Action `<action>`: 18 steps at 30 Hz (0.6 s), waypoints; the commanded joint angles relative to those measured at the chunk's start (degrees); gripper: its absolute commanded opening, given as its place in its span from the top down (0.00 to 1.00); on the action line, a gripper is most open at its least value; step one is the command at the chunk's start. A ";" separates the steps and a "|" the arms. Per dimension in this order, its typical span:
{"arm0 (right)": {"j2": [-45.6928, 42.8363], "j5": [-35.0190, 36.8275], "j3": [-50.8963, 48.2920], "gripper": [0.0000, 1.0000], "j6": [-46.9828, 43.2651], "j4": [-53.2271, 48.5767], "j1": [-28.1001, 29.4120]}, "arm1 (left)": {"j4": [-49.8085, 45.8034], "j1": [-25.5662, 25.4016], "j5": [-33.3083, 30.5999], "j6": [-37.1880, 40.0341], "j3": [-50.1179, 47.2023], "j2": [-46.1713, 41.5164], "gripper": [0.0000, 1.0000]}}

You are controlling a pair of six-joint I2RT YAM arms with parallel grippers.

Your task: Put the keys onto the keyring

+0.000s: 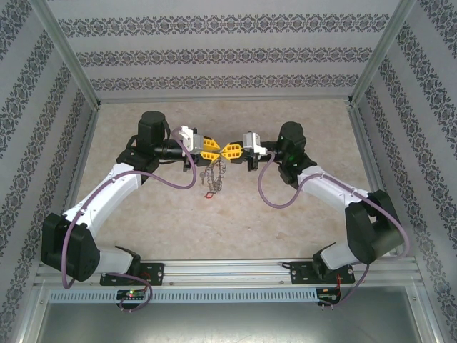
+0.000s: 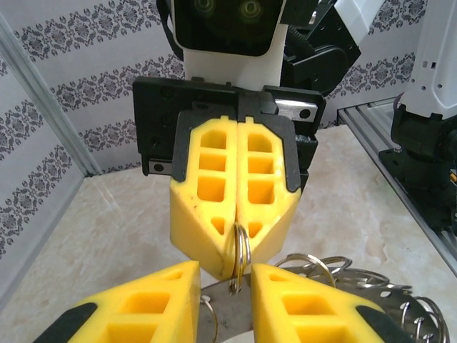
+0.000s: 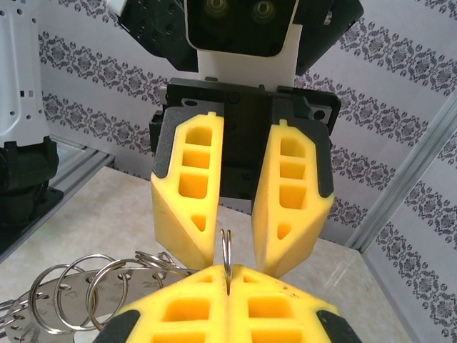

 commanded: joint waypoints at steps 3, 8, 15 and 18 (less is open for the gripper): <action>1.21 -2.84 3.27 1.00 -0.46 2.69 0.68 | -1.32 -0.77 1.63 3.41 1.50 -0.32 0.90; 1.42 -2.63 3.41 1.00 -0.99 1.96 0.59 | -3.09 -0.77 0.19 5.34 1.50 -0.54 1.00; -0.18 1.55 2.71 0.72 -8.19 -9.34 0.07 | -15.15 -2.01 -7.36 15.06 4.28 -0.88 1.00; -0.47 2.72 2.61 0.65 -10.61 -14.09 -0.37 | -22.42 -3.33 -13.20 20.30 6.49 -0.05 1.00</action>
